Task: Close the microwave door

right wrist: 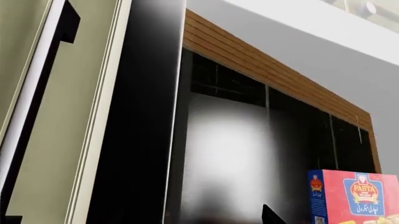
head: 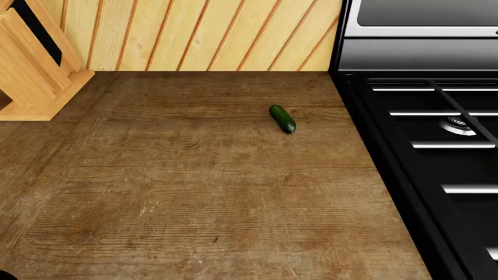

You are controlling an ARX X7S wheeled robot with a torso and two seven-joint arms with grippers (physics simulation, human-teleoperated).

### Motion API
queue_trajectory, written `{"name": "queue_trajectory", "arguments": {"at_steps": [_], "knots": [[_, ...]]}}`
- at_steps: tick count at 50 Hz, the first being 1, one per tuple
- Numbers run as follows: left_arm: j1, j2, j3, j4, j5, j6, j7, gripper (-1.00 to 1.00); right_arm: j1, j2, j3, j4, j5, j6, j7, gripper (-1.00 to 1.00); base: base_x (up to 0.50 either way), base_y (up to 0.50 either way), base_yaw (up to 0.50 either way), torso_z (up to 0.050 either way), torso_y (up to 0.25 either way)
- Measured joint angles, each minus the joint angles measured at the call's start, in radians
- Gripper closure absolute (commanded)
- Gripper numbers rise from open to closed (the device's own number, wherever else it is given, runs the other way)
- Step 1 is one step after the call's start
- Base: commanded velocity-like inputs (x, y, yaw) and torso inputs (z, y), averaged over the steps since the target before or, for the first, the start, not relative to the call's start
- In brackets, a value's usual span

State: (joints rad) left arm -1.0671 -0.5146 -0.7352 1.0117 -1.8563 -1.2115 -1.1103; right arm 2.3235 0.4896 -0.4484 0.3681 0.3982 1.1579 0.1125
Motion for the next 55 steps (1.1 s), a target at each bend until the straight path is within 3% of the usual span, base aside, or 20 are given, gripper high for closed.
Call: {"name": "queue_trajectory", "arguments": {"at_steps": [43, 55], "knots": [[-0.006, 0.003, -0.002, 0.005, -0.029, -0.012, -0.023, -1.0, 0.021, -0.015, 0.039, 0.174, -0.116, -0.075, -0.133, -1.0, 0.0, 0.0, 0.0, 0.0, 0.0], [-0.007, 0.002, -0.006, 0.007, -0.035, -0.017, -0.027, -1.0, 0.032, -0.07, 0.177, 0.266, -0.339, -0.042, -0.275, -1.0, 0.0, 0.0, 0.0, 0.0, 0.0]]}}
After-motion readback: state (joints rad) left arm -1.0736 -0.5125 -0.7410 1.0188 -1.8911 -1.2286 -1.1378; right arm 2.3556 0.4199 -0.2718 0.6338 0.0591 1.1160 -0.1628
